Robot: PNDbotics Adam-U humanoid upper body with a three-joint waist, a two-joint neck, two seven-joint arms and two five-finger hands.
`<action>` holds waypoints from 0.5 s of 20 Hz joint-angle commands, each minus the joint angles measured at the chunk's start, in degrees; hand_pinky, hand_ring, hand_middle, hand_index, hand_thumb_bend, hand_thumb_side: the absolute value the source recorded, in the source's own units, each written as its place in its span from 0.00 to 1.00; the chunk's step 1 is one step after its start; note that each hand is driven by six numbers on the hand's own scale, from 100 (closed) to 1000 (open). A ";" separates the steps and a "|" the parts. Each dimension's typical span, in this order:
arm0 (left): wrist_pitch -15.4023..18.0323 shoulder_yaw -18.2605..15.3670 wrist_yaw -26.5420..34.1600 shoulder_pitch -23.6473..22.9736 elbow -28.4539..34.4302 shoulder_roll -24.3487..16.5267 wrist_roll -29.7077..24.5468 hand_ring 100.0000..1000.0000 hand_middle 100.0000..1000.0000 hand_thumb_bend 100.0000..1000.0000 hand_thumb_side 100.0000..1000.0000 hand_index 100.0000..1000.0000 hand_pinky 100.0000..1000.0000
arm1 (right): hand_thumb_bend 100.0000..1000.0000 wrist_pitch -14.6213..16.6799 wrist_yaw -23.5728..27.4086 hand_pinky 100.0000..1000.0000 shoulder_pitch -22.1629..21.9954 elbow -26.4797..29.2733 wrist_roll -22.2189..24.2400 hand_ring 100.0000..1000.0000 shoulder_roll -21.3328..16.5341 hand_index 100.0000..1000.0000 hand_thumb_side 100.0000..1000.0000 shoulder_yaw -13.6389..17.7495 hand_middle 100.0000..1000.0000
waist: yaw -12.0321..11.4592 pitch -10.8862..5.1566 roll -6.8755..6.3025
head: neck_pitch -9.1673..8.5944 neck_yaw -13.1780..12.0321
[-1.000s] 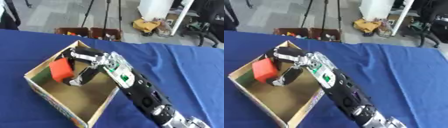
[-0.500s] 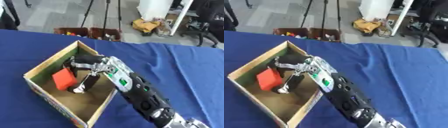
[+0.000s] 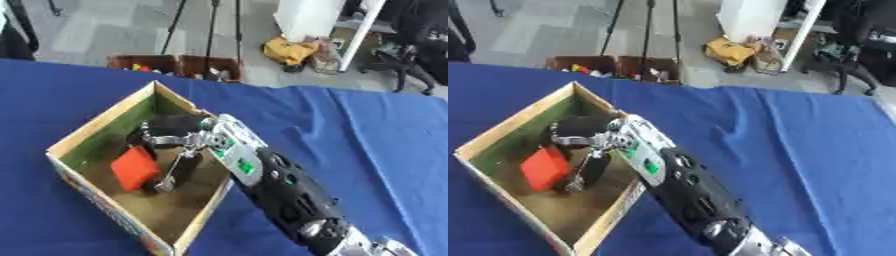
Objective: Pick up objects on the table and place them in the box.
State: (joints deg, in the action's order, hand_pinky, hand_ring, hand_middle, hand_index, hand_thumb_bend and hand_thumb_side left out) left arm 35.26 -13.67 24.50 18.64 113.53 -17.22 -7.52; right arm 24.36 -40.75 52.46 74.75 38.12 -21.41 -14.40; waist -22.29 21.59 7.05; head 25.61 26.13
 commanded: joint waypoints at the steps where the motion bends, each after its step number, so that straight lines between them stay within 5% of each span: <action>1: -0.07 -0.44 0.26 0.49 1.07 -1.67 0.03 0.68 0.80 0.00 0.85 0.89 0.49 | 0.53 0.41 -0.24 0.85 0.97 1.25 0.58 0.83 -1.02 0.89 0.43 1.13 0.80 | 0.12 -1.85 0.19 | -0.19 0.31; 4: -0.11 -0.47 0.20 0.35 1.07 -1.61 0.01 0.68 0.80 0.00 0.85 0.89 0.49 | 0.66 -0.71 0.99 0.87 1.15 2.72 -0.65 0.85 -1.43 0.92 0.52 2.24 0.81 | 0.37 -1.89 0.08 | -0.02 0.43; 10: -0.09 -0.50 0.03 -0.04 1.07 -1.60 0.00 0.68 0.80 0.00 0.85 0.89 0.49 | 0.68 -4.94 6.41 0.87 2.05 9.28 -5.57 0.85 -3.86 0.92 0.58 4.92 0.80 | 0.84 -2.09 -0.20 | 0.36 0.22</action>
State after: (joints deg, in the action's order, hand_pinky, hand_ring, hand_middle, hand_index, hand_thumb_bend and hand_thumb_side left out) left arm 35.22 -13.68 24.51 18.45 113.53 -17.22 -7.49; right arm 20.18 -35.83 53.20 81.49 33.66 -23.39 -10.59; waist -21.51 21.59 7.05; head 25.67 26.33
